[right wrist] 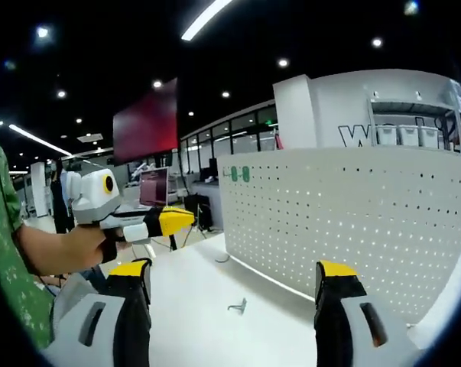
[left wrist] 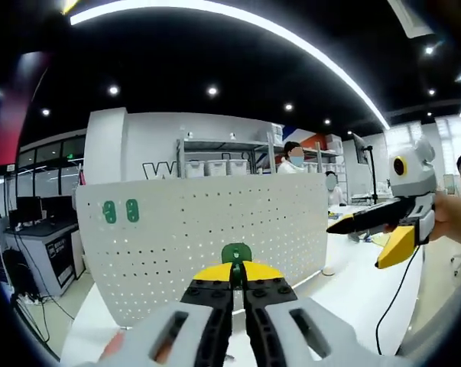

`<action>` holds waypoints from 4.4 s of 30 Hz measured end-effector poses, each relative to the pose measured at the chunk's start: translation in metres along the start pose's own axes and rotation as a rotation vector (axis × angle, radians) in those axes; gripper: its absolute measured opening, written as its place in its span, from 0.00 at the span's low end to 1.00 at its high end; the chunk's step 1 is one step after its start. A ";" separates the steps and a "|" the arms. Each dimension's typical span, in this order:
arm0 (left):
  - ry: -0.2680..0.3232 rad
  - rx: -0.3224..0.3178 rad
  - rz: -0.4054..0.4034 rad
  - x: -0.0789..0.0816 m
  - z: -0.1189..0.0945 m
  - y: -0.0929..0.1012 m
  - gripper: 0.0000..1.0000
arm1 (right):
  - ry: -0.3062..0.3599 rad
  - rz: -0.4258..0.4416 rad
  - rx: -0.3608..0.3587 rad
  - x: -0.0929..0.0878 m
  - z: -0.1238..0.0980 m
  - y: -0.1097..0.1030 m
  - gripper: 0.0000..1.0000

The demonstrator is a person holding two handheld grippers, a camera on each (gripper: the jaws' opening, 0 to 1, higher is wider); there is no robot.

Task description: Insert the hook assembly into the mounting plate slot until the hook locks in place.

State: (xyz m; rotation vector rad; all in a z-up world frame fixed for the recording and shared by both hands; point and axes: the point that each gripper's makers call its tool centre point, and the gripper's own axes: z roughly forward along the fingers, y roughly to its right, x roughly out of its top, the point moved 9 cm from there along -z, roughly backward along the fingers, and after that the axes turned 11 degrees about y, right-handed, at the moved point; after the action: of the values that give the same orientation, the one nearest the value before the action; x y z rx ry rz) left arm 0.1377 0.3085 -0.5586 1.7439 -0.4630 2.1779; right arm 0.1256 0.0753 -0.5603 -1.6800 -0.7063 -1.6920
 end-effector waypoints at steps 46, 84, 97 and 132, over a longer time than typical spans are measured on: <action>0.122 0.283 0.065 0.020 0.128 -0.087 0.03 | -0.001 -0.014 -0.061 0.016 -0.021 0.051 0.91; 0.130 0.354 0.070 -0.004 0.161 -0.107 0.03 | -0.017 -0.014 -0.096 0.017 -0.019 0.069 0.90; 0.143 0.348 0.094 -0.006 0.162 -0.107 0.03 | -0.022 -0.010 -0.098 0.016 -0.017 0.070 0.89; 0.148 0.343 0.119 -0.015 0.164 -0.107 0.03 | -0.038 -0.015 -0.106 0.016 -0.018 0.073 0.88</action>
State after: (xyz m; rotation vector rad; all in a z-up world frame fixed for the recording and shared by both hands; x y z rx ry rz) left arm 0.3307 0.3322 -0.5336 1.7369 -0.1669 2.5731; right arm 0.1697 0.0137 -0.5500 -1.7886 -0.6578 -1.7389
